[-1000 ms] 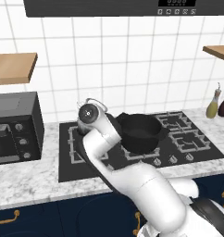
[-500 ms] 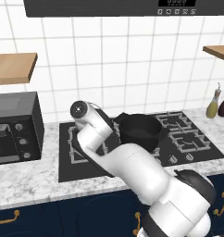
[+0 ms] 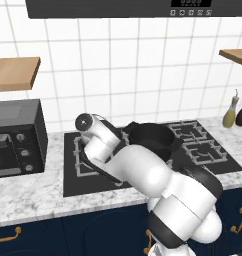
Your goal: Pick the kettle from the counter and place it on a stove burner. Then turn the burner on.
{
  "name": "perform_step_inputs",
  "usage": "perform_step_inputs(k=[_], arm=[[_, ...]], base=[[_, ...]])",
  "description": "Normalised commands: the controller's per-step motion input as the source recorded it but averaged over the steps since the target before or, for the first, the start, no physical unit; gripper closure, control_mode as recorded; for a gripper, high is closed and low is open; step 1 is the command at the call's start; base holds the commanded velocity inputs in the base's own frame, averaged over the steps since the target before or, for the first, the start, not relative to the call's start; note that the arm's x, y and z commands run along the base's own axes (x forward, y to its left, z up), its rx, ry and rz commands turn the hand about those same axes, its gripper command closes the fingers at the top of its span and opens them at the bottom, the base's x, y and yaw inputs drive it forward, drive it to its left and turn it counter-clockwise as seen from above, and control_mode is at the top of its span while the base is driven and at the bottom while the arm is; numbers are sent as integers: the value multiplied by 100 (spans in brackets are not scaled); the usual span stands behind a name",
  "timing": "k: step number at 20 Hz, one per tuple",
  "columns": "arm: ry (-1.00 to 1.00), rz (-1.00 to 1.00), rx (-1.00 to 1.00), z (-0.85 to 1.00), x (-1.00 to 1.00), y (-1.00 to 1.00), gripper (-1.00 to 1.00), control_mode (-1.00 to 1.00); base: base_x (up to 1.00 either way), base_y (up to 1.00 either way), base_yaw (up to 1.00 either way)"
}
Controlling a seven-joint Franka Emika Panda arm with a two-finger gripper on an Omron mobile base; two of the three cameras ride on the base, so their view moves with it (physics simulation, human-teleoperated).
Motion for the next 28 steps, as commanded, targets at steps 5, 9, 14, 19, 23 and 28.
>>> perform_step_inputs(k=[5, 9, 14, 19, 23, 28], arm=[[1, 0, 0, -21, 31, 0, 100, -100], [3, 0, 0, -21, 31, 0, 100, -100], [4, 0, 0, -23, 25, 0, 100, -100], [2, -1, 0, -26, 28, 6, 100, -100], [0, -2, 0, -30, 28, 25, 100, -100], [0, -1, 0, -29, 17, 9, 100, -100]], base=[[0, 0, 0], [0, 0, 0], [0, 0, 0], [0, 0, 0], [0, 0, 0], [0, 0, 0]])
